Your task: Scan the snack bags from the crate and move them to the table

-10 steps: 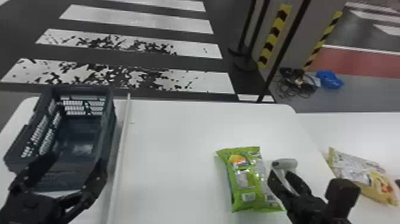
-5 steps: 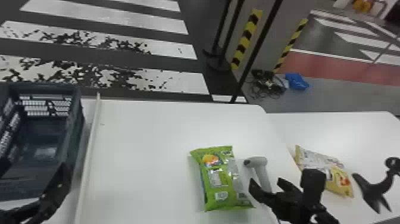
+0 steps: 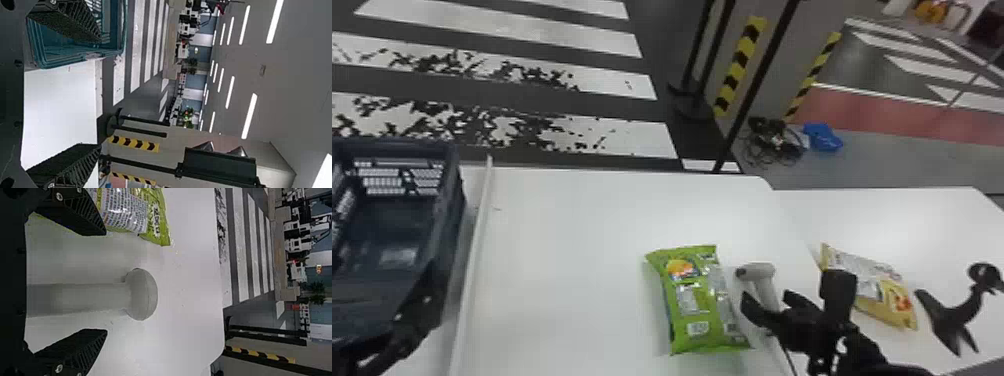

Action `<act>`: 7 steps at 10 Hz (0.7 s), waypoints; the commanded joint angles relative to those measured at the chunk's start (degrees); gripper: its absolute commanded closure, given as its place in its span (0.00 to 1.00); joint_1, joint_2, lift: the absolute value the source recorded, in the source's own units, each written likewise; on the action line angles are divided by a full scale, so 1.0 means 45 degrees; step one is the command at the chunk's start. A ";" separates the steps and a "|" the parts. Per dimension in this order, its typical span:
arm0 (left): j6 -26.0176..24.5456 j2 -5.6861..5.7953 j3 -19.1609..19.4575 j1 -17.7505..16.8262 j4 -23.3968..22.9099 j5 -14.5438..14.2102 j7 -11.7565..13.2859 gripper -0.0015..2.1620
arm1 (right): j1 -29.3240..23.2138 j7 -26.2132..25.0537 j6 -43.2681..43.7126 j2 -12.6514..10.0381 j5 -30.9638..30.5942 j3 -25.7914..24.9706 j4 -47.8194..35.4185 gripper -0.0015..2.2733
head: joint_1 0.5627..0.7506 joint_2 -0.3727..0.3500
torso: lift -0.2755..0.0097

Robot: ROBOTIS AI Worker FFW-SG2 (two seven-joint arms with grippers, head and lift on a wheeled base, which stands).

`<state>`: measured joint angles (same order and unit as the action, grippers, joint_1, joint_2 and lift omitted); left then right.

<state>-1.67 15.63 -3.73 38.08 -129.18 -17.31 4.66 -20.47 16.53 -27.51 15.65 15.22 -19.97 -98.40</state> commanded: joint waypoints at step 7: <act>-0.0715 -0.0056 -0.0206 -0.0395 0.0055 0.0078 -0.0019 0.02 | 0.1092 0.0957 0.0029 0.0820 -0.0042 0.0103 0.2043 0.99 | 0.70 0.03 | 0.63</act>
<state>-4.52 15.44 -4.42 36.65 -129.21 -16.98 4.61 -15.61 20.82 -27.37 19.32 14.99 -19.49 -89.29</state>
